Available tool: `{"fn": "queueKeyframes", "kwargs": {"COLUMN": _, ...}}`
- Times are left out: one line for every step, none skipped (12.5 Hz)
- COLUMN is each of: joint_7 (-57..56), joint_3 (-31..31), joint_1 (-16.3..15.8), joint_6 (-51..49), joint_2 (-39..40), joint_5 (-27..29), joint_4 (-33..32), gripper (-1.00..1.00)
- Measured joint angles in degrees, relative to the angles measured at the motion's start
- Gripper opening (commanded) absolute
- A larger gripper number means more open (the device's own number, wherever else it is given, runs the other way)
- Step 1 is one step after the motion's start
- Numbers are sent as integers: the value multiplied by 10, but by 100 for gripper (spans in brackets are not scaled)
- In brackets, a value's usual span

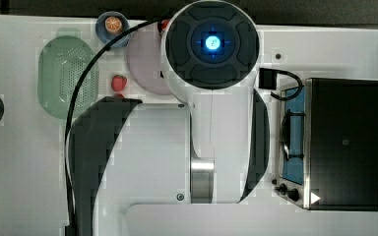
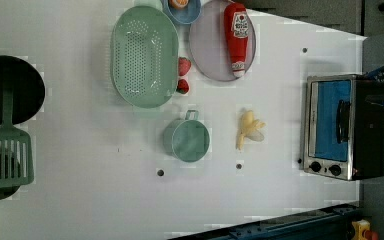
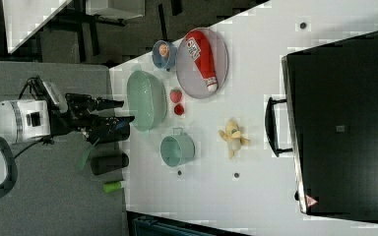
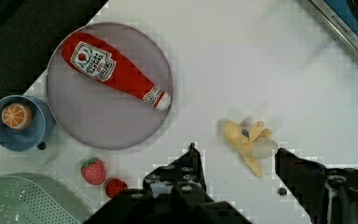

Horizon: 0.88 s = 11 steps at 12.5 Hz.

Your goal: Pick Banana and place it in mug.

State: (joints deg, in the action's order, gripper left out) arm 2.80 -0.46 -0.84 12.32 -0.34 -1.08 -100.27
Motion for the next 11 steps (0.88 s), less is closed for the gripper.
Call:
{"fn": "queueKeyframes", "kwargs": {"joint_7": 0, "joint_3": -12, "joint_1": -8, "joint_6": -1, "joint_2": -25, "joint_5": 0, "joint_4": -41, "gripper": 57}}
{"fn": "queueKeyframes", "kwargs": {"joint_7": 0, "joint_3": -24, "joint_1": -13, "joint_6": -19, "joint_2": -68, "joint_5": 3, "joint_4": -97, "gripper": 78}}
{"fn": "queueKeyframes", "kwargs": {"joint_7": 0, "joint_3": -33, "joint_1": -13, "joint_6": -47, "joint_2": -116, "joint_5": 11, "joint_4": -148, "gripper": 99}}
{"fn": "queueKeyframes", "kwargs": {"joint_7": 0, "joint_3": -40, "joint_1": -13, "joint_6": -56, "joint_2": -148, "joint_5": 12, "joint_4": -172, "gripper": 100}}
{"fn": "queueKeyframes", "kwargs": {"joint_7": 0, "joint_3": -43, "joint_1": -12, "joint_6": -55, "joint_2": -164, "joint_5": 6, "joint_4": -168, "gripper": 100}}
{"fn": "queueKeyframes", "kwargs": {"joint_7": 0, "joint_3": -43, "joint_1": -10, "joint_6": -55, "joint_2": -166, "joint_5": 7, "joint_4": -157, "gripper": 100}}
{"fn": "queueKeyframes", "kwargs": {"joint_7": 0, "joint_3": -43, "joint_1": -5, "joint_6": -33, "joint_2": -164, "joint_5": 18, "joint_4": -150, "gripper": 100}}
{"fn": "queueKeyframes", "kwargs": {"joint_7": -3, "joint_3": -43, "joint_1": -4, "joint_6": -19, "joint_2": -156, "joint_5": 11, "joint_4": -145, "gripper": 100}}
{"fn": "queueKeyframes", "kwargs": {"joint_7": -14, "joint_3": -44, "joint_1": -5, "joint_6": -7, "joint_2": -143, "joint_5": 7, "joint_4": -150, "gripper": 100}}
{"fn": "queueKeyframes", "kwargs": {"joint_7": -38, "joint_3": -45, "joint_1": -5, "joint_6": 24, "joint_2": -125, "joint_5": 8, "joint_4": -158, "gripper": 100}}
{"fn": "queueKeyframes", "kwargs": {"joint_7": -64, "joint_3": -44, "joint_1": -6, "joint_6": 60, "joint_2": -106, "joint_5": 9, "joint_4": -173, "gripper": 100}}
